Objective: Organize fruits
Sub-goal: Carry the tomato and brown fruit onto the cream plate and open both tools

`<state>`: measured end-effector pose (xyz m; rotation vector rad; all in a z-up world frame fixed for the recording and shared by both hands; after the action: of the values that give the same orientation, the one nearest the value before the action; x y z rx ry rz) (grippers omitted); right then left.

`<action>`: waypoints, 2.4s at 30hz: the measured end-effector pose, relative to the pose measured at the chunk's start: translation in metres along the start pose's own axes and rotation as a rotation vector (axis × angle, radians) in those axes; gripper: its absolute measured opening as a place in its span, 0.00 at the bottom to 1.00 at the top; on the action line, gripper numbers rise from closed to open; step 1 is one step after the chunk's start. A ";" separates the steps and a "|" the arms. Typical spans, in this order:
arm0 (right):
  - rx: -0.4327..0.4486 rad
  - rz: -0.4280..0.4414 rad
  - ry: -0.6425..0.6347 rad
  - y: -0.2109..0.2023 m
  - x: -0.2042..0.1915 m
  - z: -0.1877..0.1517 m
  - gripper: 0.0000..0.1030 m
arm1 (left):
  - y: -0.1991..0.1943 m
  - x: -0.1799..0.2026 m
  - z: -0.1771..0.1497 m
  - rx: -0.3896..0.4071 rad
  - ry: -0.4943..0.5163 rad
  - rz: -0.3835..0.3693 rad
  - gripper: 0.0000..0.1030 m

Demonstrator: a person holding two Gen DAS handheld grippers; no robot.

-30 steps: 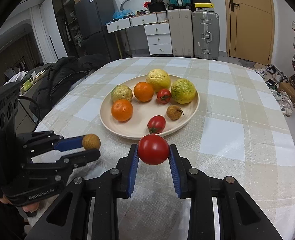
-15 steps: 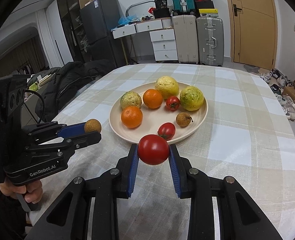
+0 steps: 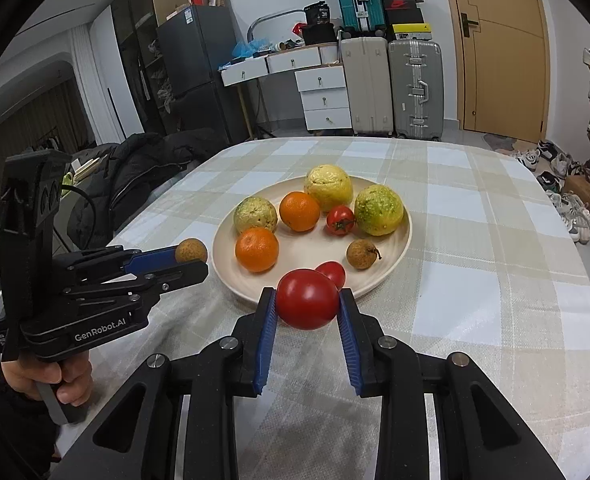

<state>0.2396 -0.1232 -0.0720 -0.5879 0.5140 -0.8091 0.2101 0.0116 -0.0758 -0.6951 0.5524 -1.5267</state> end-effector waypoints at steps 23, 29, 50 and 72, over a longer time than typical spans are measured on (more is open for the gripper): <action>0.012 -0.028 -0.008 0.020 -0.004 0.021 0.30 | 0.032 -0.010 0.019 -0.023 -0.012 0.026 0.24; 0.003 -0.029 -0.004 0.027 -0.004 0.022 0.30 | 0.036 -0.010 0.023 -0.021 -0.008 0.037 0.24; -0.013 -0.043 0.013 0.047 0.001 0.030 0.30 | 0.045 -0.003 0.031 -0.029 0.006 0.017 0.24; 0.002 -0.059 0.014 0.035 0.006 0.024 0.48 | 0.026 -0.004 0.021 0.019 0.011 0.042 0.67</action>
<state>0.2762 -0.1023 -0.0788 -0.5981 0.5105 -0.8705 0.2431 0.0150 -0.0796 -0.6576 0.5570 -1.4954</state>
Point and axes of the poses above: each gripper's, at about its wrist camera, not at the fingertips, and y roughly the way its jaws point, x to its right, z to its top, the point moved 5 cm from there along y, roughly the way its jaws point, and after that the axes turned 2 degrees about -x, right-handed, at the moved point
